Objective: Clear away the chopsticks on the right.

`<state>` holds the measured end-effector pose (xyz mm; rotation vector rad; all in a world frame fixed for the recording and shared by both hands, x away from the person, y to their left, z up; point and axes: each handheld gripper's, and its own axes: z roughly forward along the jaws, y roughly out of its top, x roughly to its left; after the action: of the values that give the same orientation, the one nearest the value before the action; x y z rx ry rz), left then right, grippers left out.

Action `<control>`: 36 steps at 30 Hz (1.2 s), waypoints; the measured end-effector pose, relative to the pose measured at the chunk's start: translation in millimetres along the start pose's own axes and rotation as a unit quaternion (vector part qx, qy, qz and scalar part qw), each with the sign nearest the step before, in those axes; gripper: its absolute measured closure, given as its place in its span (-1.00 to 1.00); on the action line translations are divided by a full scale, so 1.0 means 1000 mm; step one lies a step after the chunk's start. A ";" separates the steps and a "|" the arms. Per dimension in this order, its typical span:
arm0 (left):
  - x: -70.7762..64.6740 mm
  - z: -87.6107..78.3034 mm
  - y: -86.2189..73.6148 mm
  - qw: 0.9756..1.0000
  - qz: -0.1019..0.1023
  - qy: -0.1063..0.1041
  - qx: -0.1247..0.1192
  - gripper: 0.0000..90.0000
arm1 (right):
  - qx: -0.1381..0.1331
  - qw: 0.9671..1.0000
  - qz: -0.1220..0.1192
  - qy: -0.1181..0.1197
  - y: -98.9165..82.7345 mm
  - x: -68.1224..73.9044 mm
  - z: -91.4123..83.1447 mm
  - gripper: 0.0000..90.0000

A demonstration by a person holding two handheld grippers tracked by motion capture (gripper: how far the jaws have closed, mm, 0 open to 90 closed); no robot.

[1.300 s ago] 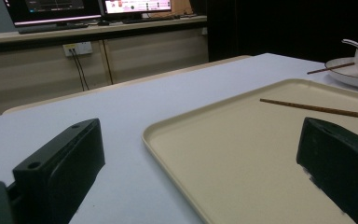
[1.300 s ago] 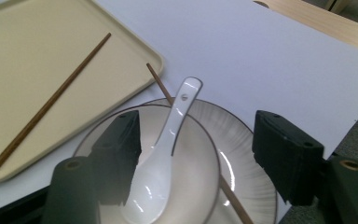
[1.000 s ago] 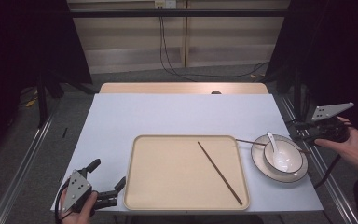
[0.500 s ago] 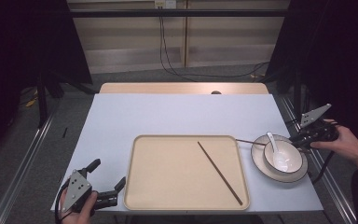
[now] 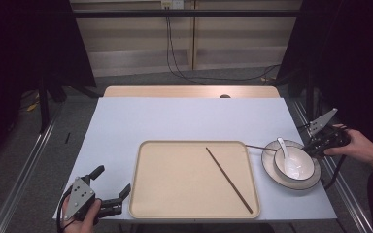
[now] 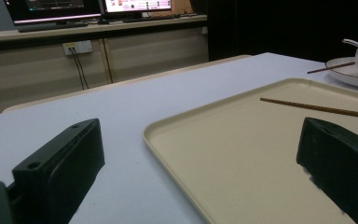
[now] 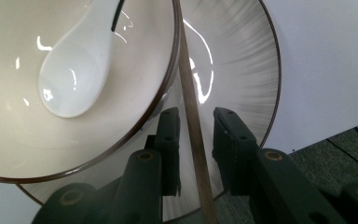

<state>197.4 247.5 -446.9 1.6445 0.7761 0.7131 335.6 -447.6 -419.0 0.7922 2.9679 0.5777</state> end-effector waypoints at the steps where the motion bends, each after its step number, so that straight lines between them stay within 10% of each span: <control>1: 0.000 0.000 0.000 1.000 0.000 0.000 0.000 -0.98 | 0.000 1.000 0.000 0.000 0.000 0.000 0.000 0.60; 20: 0.000 0.000 0.000 1.000 0.001 0.000 0.000 -0.98 | -0.001 1.000 -0.021 0.008 0.006 -0.001 0.019 0.88; 27: 0.000 0.000 0.000 1.000 0.001 0.001 0.000 -0.98 | 0.000 1.000 0.006 0.005 0.004 -0.002 0.013 0.88; 36: -0.001 0.000 0.000 1.000 0.004 0.009 0.001 -0.98 | -0.064 0.995 0.074 -0.009 -0.005 -0.006 -0.013 0.88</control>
<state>196.7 247.2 -446.8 1.6460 0.7842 0.7328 336.7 -459.1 -409.0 1.0038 2.8377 0.7544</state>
